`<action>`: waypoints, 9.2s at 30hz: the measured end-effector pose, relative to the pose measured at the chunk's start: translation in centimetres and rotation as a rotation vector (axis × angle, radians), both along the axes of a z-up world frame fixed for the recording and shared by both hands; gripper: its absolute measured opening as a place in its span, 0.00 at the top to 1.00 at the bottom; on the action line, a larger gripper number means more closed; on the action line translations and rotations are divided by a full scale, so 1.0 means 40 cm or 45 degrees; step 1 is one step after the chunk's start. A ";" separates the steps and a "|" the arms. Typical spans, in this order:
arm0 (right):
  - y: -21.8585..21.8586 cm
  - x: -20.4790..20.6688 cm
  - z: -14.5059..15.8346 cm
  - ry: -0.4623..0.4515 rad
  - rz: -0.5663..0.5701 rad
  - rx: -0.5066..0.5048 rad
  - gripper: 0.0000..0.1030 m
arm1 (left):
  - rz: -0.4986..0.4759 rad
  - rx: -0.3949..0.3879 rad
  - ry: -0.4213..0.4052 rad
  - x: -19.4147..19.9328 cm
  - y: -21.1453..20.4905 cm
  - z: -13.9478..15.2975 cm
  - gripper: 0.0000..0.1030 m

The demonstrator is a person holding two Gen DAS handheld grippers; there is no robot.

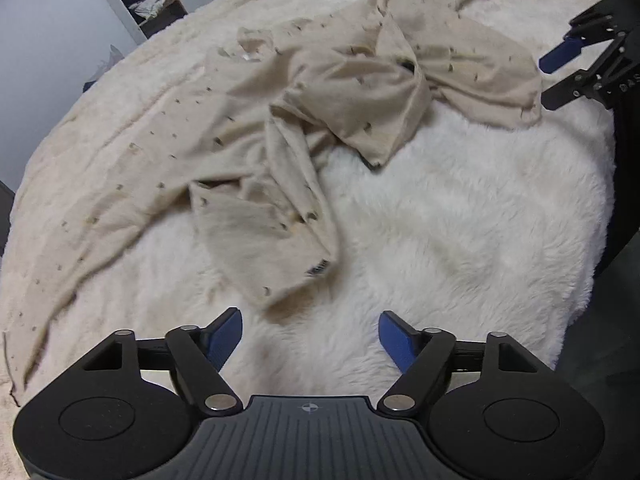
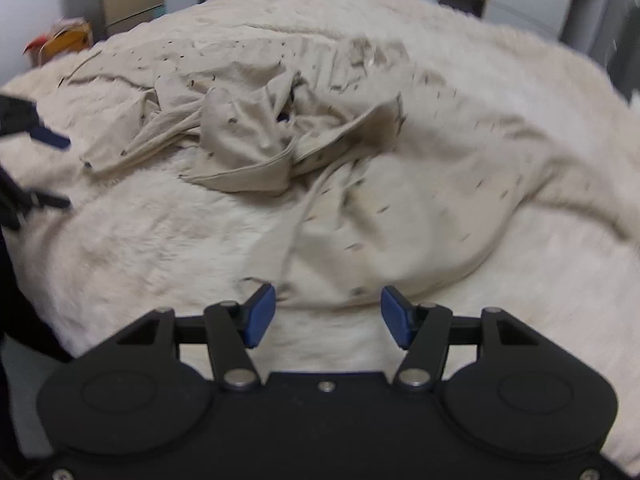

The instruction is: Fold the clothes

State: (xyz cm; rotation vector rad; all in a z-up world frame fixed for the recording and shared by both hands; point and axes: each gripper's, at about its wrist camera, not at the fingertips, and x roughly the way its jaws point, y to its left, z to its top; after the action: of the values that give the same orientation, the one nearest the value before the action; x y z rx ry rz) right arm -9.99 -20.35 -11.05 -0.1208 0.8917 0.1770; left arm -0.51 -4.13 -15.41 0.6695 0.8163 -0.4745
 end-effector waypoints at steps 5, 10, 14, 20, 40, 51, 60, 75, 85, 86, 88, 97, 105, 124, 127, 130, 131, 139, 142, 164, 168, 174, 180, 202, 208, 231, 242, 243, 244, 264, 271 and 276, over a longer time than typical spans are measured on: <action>0.017 0.012 -0.050 0.019 -0.181 0.061 0.49 | 0.084 -0.028 -0.113 0.025 -0.005 -0.030 0.43; 0.002 0.030 -0.054 0.007 -0.299 0.155 0.67 | 0.041 0.030 -0.256 0.025 -0.050 -0.039 0.94; -0.027 0.045 -0.030 -0.015 -0.299 0.122 1.00 | 0.041 -0.011 -0.282 0.038 -0.041 0.017 0.98; -0.184 0.030 0.151 -0.253 -0.344 -0.073 1.00 | 0.372 -0.534 -0.314 0.121 0.208 0.366 0.98; -0.527 -0.010 0.294 -0.293 -0.417 -0.263 0.98 | 0.371 -0.328 -0.156 0.100 0.335 0.364 0.98; -0.288 0.167 0.027 -0.126 -0.172 0.106 0.59 | 0.441 -0.381 -0.066 0.102 0.354 0.248 0.98; -0.280 0.226 -0.088 -0.070 -0.379 0.343 0.98 | 0.472 -0.491 -0.023 0.110 0.358 0.242 0.98; -0.523 -0.146 0.262 -0.296 -0.343 0.040 0.99 | 0.407 -0.607 -0.057 -0.123 0.382 0.392 0.98; -0.501 -0.195 0.176 -0.118 -0.210 0.029 0.75 | 0.358 -0.420 0.074 -0.193 0.283 0.262 0.75; -0.483 -0.176 0.174 -0.119 -0.184 0.059 0.74 | 0.337 -0.445 0.063 -0.188 0.267 0.269 0.69; -0.441 -0.132 0.162 -0.115 -0.120 0.131 0.70 | 0.227 -0.485 0.046 -0.180 0.198 0.275 0.63; -0.256 0.072 0.028 0.087 -0.104 0.470 0.61 | -0.242 -0.500 0.246 -0.164 -0.193 0.147 0.45; -0.228 0.074 -0.009 0.047 -0.190 0.594 1.00 | -0.283 -0.523 0.324 -0.161 -0.302 0.029 0.99; -0.175 -0.139 0.096 0.013 0.288 0.353 0.68 | 0.090 -0.463 0.143 -0.101 -0.166 0.119 0.81; -0.203 -0.093 0.106 -0.010 0.148 0.379 0.64 | 0.115 -0.442 0.129 -0.101 -0.169 0.120 0.79; -0.213 -0.052 0.099 0.022 0.072 0.464 0.58 | 0.135 -0.437 0.105 -0.098 -0.161 0.122 0.62; -0.217 -0.040 0.096 0.034 0.054 0.498 0.57 | 0.146 -0.436 0.096 -0.093 -0.153 0.126 0.60; -0.116 0.012 0.031 0.186 0.122 0.552 0.57 | 0.369 -0.481 0.094 -0.038 0.016 0.137 0.51; -0.055 0.008 -0.003 0.227 0.171 0.475 0.68 | 0.496 -0.497 0.102 -0.010 0.105 0.128 0.49; -0.158 0.314 0.090 0.042 0.065 0.450 0.49 | 0.894 -0.963 0.204 0.422 0.410 0.060 0.41; -0.145 0.462 0.107 -0.023 0.050 0.383 0.49 | 0.906 -0.955 0.220 0.508 0.397 0.028 0.41; -0.057 0.757 0.142 -0.143 0.125 0.248 0.48 | 0.940 -0.940 0.168 0.578 0.388 0.022 0.41; 0.044 1.056 0.088 -0.089 0.121 0.253 0.48 | 0.964 -0.940 0.187 0.634 0.369 0.038 0.37; -0.077 1.273 -0.024 0.251 0.580 0.668 0.62 | 0.810 -1.041 0.183 0.627 0.388 0.018 0.32; -0.150 1.197 -0.040 0.226 0.280 0.750 0.61 | 0.811 -1.035 0.186 0.631 0.379 0.027 0.31; -0.135 1.319 0.001 -0.039 -0.123 0.874 1.00 | 0.738 -0.924 0.158 0.599 0.375 0.075 0.30; -0.081 1.334 0.062 0.001 -0.161 0.343 0.80 | 0.746 -0.864 0.163 0.586 0.378 0.061 0.30; -0.081 1.326 0.074 0.020 -0.176 0.297 0.77 | 0.749 -0.866 0.152 0.587 0.381 0.071 0.31; -0.082 1.319 0.088 0.040 -0.193 0.250 0.77 | 0.752 -0.868 0.142 0.587 0.385 0.082 0.31; -0.004 1.412 0.053 0.278 -0.603 0.140 0.98 | 0.726 -1.006 0.161 0.502 0.312 0.012 0.31; -0.038 1.454 0.052 0.219 -0.673 0.241 0.97 | 0.715 -0.978 0.176 0.500 0.305 0.002 0.31; -0.043 1.431 0.005 0.230 -0.597 0.238 0.89 | 0.721 -0.979 0.145 0.500 0.311 0.008 0.31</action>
State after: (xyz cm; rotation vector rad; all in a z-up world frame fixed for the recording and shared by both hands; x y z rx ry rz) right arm 47.25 -22.06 -10.86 0.2818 1.0542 -0.1690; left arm 19.51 8.31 -15.09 -0.3029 0.8097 -0.2704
